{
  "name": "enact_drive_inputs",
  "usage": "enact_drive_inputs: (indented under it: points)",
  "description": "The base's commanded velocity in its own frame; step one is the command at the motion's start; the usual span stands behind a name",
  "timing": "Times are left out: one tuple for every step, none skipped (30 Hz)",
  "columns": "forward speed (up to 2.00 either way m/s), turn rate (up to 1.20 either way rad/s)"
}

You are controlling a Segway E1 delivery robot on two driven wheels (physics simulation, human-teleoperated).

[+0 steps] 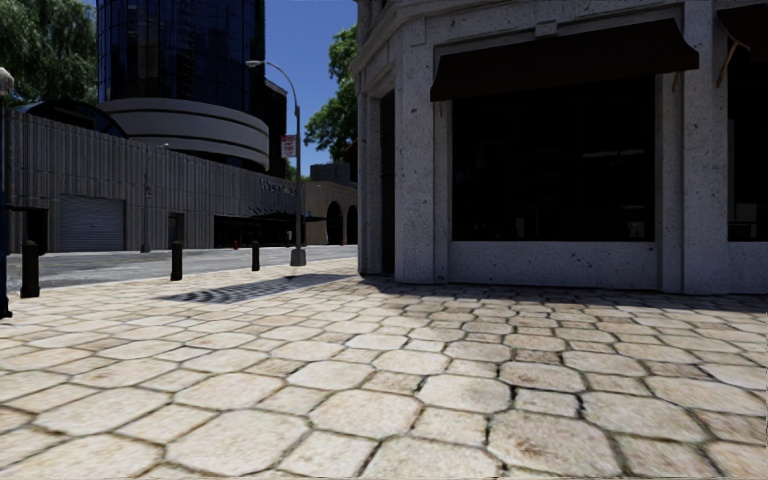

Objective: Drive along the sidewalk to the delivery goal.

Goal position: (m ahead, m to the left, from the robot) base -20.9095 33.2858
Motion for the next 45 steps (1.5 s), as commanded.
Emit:
enact_drive_inputs:
  points:
    - [0.83,0.56]
    - [0.83,0.56]
    - [0.83,0.56]
    - [0.83,0.56]
    - [0.83,0.56]
    - [0.83,0.58]
    - [0.83,0.58]
    - [0.83,0.63]
    - [0.84,0.68]
    - [0.84,0.69]
    - [0.84,0.69]
    - [0.84,0.69]
    - [0.85,0.69]
    - [0.85,0.7]
    - [0.85,0.7]
    - [0.86,0.7]
    - [0.88,0.7]
    - [0.89,0.7]
    - [0.89,0.7]
    - [0.9,0.7]
    - [0.9,0.7]
    - [0.9,0.71]
    - [0.9,0.71]
    - [0.9,0.71]
    - [0.9,0.71]
    - [0.9,0.72]
    - [0.9,0.72]
    - [0.9,0.72]
    - [0.91,0.72]
    - [0.91,0.72]
    - [0.91,0.72]
    - [0.91,0.72]
    - [0.91,0.72]
    - [0.91,0.72]
    - [0.91,0.73]
    - [0.91,0.73]
    - [0.91,0.73]
    - [0.92,0.75]
    - [0.92,0.78]
    - [0.92,0.78]
    - [0.92,0.8]
    - [0.93,0.82]
    - [0.93,0.84]
    - [0.93,0.84]
    - [0.93,0.85]
